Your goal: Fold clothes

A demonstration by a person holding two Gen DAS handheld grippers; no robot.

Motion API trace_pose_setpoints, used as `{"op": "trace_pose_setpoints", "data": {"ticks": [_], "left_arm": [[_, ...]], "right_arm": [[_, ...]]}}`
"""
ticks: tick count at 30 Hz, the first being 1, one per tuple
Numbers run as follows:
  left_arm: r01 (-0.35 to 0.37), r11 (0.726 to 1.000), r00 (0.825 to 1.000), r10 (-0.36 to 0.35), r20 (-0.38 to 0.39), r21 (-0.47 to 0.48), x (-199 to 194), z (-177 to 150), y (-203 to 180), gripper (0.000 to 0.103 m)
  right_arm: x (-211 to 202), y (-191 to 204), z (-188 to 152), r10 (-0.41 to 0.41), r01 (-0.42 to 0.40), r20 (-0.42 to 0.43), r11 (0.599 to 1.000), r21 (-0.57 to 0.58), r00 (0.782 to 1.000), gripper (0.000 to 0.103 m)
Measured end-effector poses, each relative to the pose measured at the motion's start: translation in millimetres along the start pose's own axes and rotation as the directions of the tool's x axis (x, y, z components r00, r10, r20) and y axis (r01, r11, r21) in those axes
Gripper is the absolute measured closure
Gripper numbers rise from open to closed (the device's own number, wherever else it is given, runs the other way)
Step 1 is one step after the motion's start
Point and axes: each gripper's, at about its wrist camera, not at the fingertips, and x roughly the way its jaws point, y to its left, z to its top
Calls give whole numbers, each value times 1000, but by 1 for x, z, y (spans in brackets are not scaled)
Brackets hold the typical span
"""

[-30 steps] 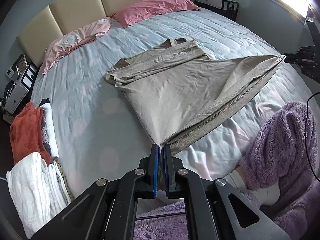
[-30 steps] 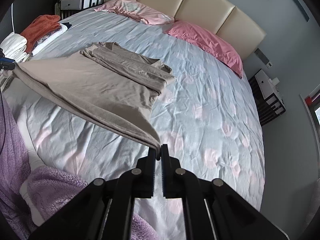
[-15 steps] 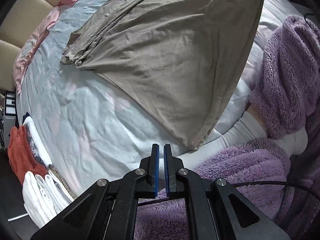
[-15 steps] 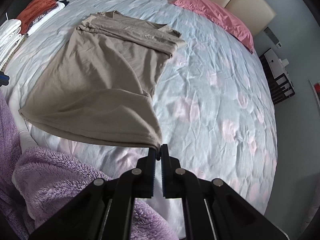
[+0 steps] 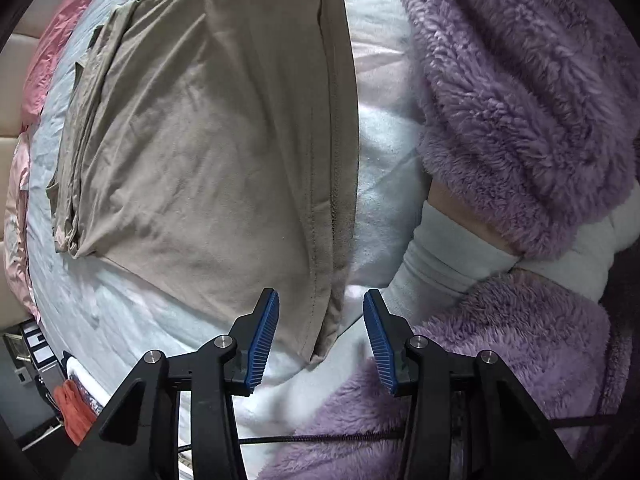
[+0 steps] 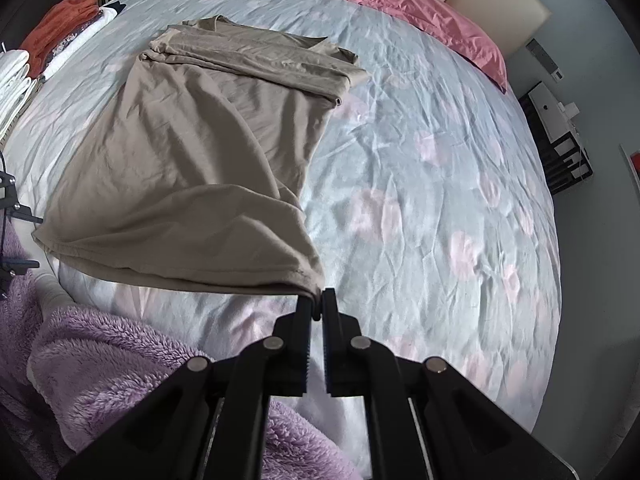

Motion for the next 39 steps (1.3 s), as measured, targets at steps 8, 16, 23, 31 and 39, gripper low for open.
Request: {"op": "trace_pose_setpoints", "data": {"ticks": [8,16,23,31,39], "left_arm": [[-23,996,994,14,-112,-82,39,20,9,56],[-74,953,996,58,-63,-294,20,5,47,98],[-86,852,978,171,119,-517,-55,-47,102,99],[-133,770,908,347,235,-624,-149,-100,120,99],[-186,735,836,467,289,-652,-215,-133,107,99]], "right_arm": [[1,-12,-4,23,-23,0,998,51,1000,98],[-4,-18,-8,52,-52,6,996,70,999,98],[-21,-15,-3,61,-63,31,996,57,998,98],[-80,-10,10,84,-91,152,995,39,985,98],[-127,-2,1,72,-73,205,997,-1,976,99]]}}
